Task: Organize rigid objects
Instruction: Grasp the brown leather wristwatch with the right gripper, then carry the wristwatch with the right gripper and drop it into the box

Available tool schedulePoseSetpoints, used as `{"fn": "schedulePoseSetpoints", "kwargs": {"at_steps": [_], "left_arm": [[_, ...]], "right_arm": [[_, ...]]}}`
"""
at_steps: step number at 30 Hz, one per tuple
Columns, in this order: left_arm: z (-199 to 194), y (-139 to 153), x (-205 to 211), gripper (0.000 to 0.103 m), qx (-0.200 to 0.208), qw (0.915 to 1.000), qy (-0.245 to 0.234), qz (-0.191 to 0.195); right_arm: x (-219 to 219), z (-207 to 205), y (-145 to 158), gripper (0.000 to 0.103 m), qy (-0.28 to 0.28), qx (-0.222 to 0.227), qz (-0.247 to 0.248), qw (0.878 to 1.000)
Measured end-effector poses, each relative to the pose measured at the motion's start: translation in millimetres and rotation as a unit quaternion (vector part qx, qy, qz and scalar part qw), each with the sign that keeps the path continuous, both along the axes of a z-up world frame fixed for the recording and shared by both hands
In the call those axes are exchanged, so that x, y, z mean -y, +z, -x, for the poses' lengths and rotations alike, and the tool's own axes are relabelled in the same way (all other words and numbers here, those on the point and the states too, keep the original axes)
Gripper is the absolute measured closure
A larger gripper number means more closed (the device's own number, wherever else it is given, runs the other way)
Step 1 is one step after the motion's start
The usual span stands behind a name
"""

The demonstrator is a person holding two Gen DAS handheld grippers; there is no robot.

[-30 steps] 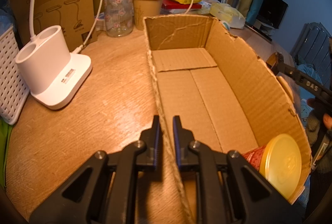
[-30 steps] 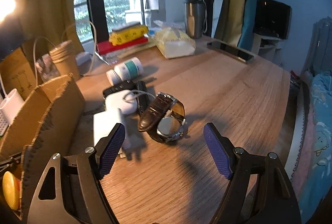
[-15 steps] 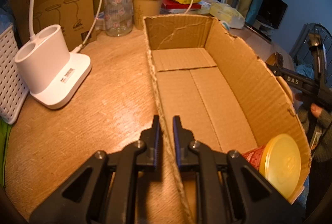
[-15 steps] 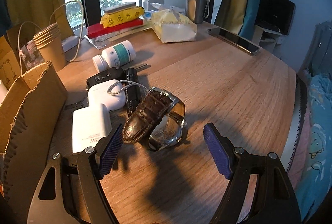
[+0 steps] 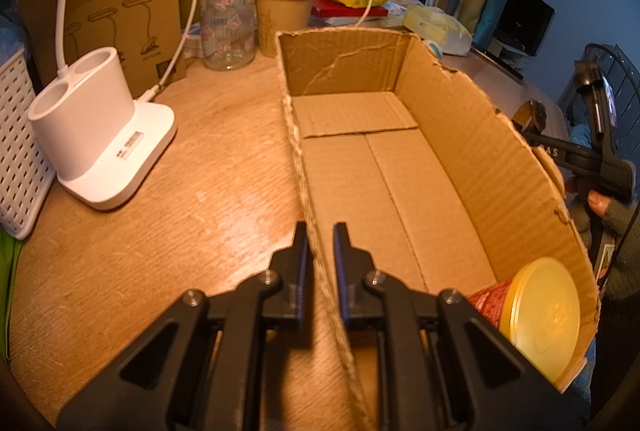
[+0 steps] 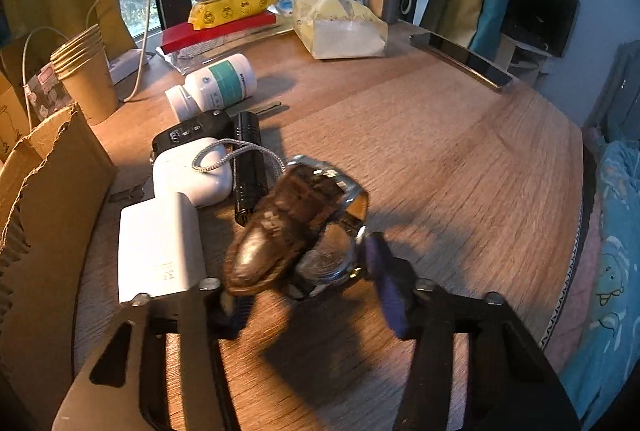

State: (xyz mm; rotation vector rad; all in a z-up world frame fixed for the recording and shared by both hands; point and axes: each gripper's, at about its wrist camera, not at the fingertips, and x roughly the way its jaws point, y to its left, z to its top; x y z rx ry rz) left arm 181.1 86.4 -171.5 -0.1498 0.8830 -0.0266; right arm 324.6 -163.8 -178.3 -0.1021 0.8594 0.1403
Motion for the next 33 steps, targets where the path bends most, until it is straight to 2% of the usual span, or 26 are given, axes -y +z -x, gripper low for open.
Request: {"fn": "schedulePoseSetpoints", "kwargs": {"at_steps": [5, 17, 23, 33], "left_arm": [[0.2, -0.1, 0.5, 0.090, 0.000, 1.0000, 0.000, 0.000], [-0.1, -0.1, 0.3, 0.090, 0.000, 1.0000, 0.000, 0.000], [-0.3, -0.1, -0.2, 0.090, 0.000, 1.0000, 0.000, 0.000], [-0.5, -0.1, -0.8, 0.090, 0.000, 1.0000, 0.000, 0.000]], "right_arm": [[1.5, 0.2, 0.7, 0.057, -0.002, 0.001, -0.004, 1.000], [10.9, 13.4, 8.1, 0.057, -0.008, 0.007, -0.027, 1.000], [11.8, 28.1, 22.3, 0.057, -0.001, 0.019, -0.036, 0.999], [-10.0, 60.1, 52.9, 0.057, 0.043, 0.044, -0.057, 0.996]]}}
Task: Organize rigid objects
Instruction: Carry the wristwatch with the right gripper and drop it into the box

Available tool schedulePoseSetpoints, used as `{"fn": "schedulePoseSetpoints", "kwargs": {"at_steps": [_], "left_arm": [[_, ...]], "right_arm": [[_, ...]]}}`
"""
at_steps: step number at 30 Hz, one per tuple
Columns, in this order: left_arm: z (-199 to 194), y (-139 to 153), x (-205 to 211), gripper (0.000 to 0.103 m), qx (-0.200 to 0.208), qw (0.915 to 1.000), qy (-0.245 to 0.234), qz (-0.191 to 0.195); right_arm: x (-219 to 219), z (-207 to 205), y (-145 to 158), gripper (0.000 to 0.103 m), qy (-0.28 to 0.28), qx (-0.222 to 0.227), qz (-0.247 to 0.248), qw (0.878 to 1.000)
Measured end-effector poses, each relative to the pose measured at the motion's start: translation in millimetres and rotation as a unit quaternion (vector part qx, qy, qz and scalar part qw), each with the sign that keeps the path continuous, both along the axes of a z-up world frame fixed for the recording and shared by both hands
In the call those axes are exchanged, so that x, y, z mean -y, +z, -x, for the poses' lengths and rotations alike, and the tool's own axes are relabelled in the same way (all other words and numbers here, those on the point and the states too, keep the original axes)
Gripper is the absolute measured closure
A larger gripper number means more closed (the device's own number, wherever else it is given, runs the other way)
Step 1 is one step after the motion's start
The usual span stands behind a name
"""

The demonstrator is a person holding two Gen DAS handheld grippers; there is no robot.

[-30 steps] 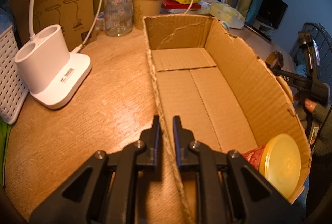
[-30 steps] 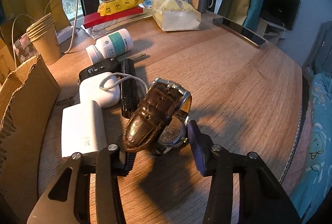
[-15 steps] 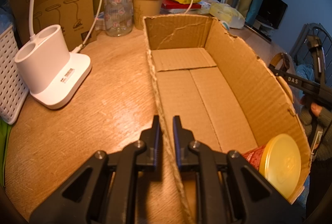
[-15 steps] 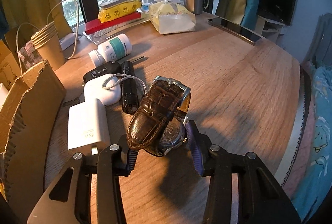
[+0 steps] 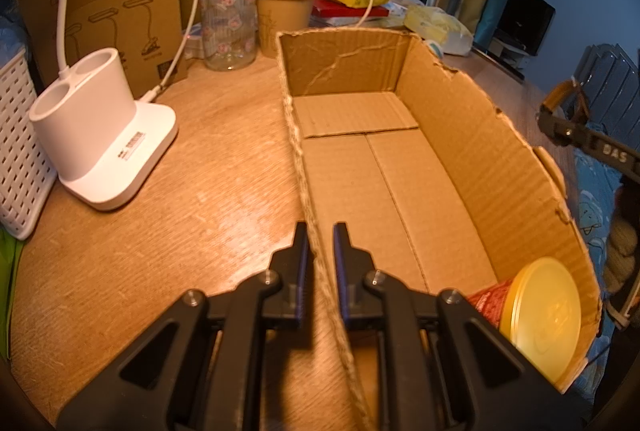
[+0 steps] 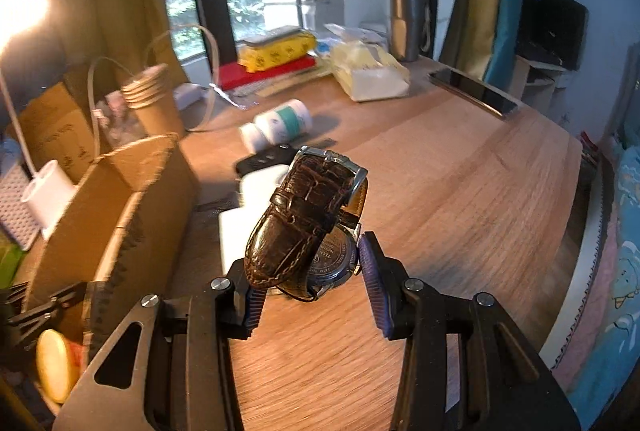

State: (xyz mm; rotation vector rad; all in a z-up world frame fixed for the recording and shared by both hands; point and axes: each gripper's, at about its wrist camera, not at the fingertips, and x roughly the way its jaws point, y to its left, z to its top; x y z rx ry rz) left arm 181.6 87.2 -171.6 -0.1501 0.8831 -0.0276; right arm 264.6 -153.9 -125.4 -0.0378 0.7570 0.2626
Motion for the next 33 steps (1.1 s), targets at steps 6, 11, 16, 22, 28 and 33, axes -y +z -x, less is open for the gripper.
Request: {"fn": "schedulePoseSetpoints", "kwargs": {"at_steps": [6, 11, 16, 22, 28, 33], "left_arm": [[0.0, -0.1, 0.3, 0.090, 0.000, 1.0000, 0.000, 0.000], [-0.1, 0.0, 0.3, 0.090, 0.000, 1.0000, 0.000, 0.000], [-0.1, 0.0, 0.0, 0.090, 0.000, 1.0000, 0.000, 0.000], [0.0, -0.1, 0.6, 0.090, 0.000, 1.0000, 0.000, 0.000], [-0.1, -0.1, 0.6, 0.090, 0.000, 1.0000, 0.000, 0.000], [-0.1, 0.0, 0.3, 0.090, 0.000, 1.0000, 0.000, 0.000]], "right_arm": [[-18.2, 19.7, 17.4, 0.057, 0.040, 0.010, -0.023, 0.999], [-38.8, 36.5, 29.3, 0.057, 0.080, 0.023, -0.029, 0.996], [-60.6, 51.4, 35.8, 0.057, 0.118, 0.031, -0.030, 0.992], [-84.0, 62.5, 33.8, 0.057, 0.162, 0.030, -0.028, 0.986], [-106.7, 64.9, 25.4, 0.057, 0.192, 0.012, -0.024, 0.981], [-119.7, 65.3, 21.8, 0.066, 0.208, -0.001, -0.021, 0.978]]}}
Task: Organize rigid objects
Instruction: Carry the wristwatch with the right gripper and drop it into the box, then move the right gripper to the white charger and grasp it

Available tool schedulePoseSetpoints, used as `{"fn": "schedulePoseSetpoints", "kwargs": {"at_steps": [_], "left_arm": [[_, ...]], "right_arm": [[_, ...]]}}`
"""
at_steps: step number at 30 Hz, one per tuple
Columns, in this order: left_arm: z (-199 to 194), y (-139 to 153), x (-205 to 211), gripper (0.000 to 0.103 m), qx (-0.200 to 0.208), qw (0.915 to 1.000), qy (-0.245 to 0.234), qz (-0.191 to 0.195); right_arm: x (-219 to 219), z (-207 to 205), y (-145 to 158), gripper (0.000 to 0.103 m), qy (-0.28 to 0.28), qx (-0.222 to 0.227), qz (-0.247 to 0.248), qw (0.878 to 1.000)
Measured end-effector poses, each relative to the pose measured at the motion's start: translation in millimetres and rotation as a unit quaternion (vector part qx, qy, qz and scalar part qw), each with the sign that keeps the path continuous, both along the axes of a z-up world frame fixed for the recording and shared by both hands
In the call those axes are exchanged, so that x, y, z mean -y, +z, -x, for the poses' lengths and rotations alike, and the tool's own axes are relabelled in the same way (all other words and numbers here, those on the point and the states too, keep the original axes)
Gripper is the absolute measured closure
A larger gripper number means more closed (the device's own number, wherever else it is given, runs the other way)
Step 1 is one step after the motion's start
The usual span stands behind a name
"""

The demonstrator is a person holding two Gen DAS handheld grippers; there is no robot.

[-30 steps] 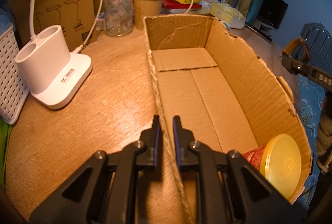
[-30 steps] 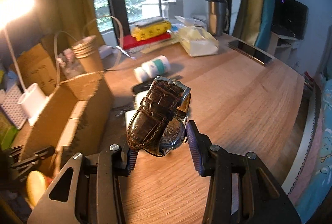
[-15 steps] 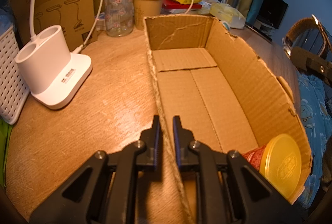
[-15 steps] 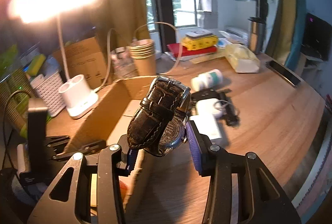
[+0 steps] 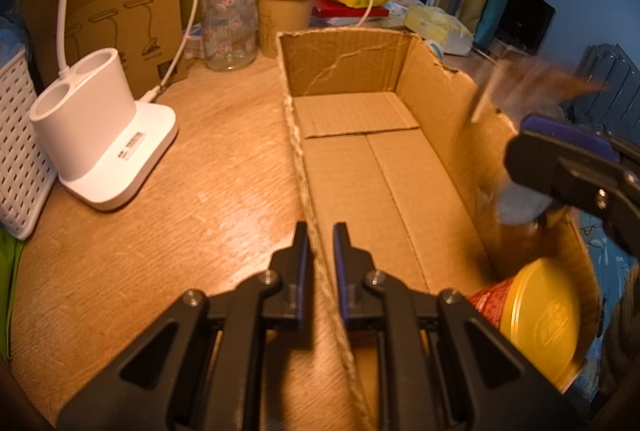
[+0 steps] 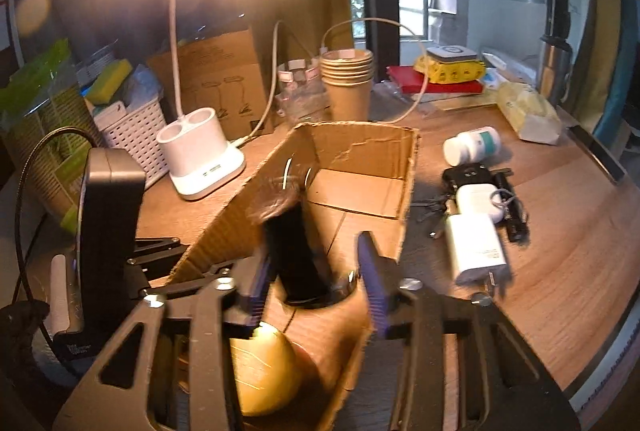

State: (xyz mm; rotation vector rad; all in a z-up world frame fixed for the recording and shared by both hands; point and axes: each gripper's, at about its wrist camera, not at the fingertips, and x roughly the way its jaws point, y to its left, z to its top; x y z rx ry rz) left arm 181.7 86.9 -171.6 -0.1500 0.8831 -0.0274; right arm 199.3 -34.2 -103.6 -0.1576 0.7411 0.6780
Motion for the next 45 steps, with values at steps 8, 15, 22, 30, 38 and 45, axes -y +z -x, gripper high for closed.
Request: {"fn": "schedulePoseSetpoints", "kwargs": {"at_steps": [8, 15, 22, 30, 38, 45], "left_arm": [[0.6, 0.1, 0.4, 0.090, -0.001, 1.0000, 0.000, 0.001], [0.2, 0.0, -0.6, 0.090, -0.001, 1.0000, 0.000, 0.001], [0.2, 0.0, -0.6, 0.090, -0.001, 1.0000, 0.000, 0.001], [0.2, 0.0, -0.4, 0.090, -0.001, 1.0000, 0.000, 0.001], [0.2, 0.0, -0.4, 0.090, -0.001, 1.0000, 0.000, 0.001], [0.1, 0.0, -0.5, 0.090, -0.001, 1.0000, 0.000, 0.001]], "right_arm": [[-7.1, -8.0, -8.5, 0.084, 0.000, -0.023, 0.008, 1.000], [-7.2, -6.1, -9.6, 0.084, 0.004, -0.022, 0.012, 1.000], [-2.1, -4.5, -8.8, 0.084, 0.003, -0.022, 0.009, 1.000], [19.6, -6.1, 0.9, 0.079, -0.019, -0.011, -0.003, 1.000], [48.2, -19.0, 5.8, 0.060, -0.057, -0.005, -0.006, 0.998], [67.7, -35.6, -3.7, 0.058, -0.091, -0.004, 0.008, 0.996]]}}
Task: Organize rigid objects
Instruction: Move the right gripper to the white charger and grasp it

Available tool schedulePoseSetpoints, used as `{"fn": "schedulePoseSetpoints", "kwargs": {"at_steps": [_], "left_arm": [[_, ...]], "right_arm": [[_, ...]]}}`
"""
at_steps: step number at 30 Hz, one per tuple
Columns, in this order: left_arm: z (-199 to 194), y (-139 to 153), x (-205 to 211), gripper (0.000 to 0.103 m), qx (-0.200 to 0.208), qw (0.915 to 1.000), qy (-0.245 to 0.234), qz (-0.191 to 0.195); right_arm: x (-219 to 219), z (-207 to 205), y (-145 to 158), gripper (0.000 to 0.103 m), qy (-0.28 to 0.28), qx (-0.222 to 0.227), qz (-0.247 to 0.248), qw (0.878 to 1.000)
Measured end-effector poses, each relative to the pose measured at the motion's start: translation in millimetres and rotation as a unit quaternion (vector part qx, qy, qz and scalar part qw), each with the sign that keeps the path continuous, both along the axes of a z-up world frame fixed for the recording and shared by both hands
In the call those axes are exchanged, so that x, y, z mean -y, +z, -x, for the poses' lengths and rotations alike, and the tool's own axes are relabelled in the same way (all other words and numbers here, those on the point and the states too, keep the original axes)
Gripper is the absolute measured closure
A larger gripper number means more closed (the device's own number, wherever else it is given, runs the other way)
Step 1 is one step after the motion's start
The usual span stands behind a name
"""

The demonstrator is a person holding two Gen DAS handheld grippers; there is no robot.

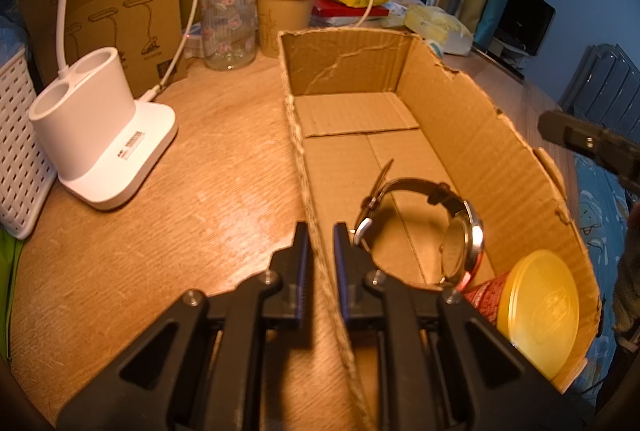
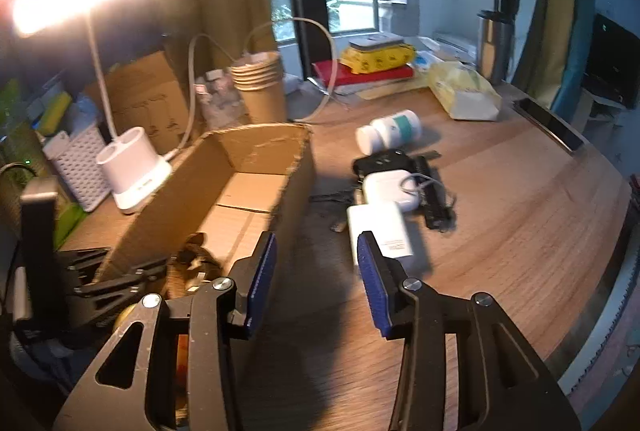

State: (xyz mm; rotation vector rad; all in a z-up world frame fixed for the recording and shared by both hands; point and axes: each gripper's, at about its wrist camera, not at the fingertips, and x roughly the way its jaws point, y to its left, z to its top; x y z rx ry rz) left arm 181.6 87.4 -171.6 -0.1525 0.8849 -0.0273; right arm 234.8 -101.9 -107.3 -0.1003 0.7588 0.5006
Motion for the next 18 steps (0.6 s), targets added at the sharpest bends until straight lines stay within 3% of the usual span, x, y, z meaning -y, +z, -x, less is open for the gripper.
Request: {"fn": "schedulePoseSetpoints", "kwargs": {"at_steps": [18], "left_arm": [[0.1, 0.0, 0.2, 0.090, 0.000, 1.0000, 0.000, 0.000]], "right_arm": [[10.8, -41.8, -34.9, 0.043, -0.023, -0.025, 0.028, 0.999]]}}
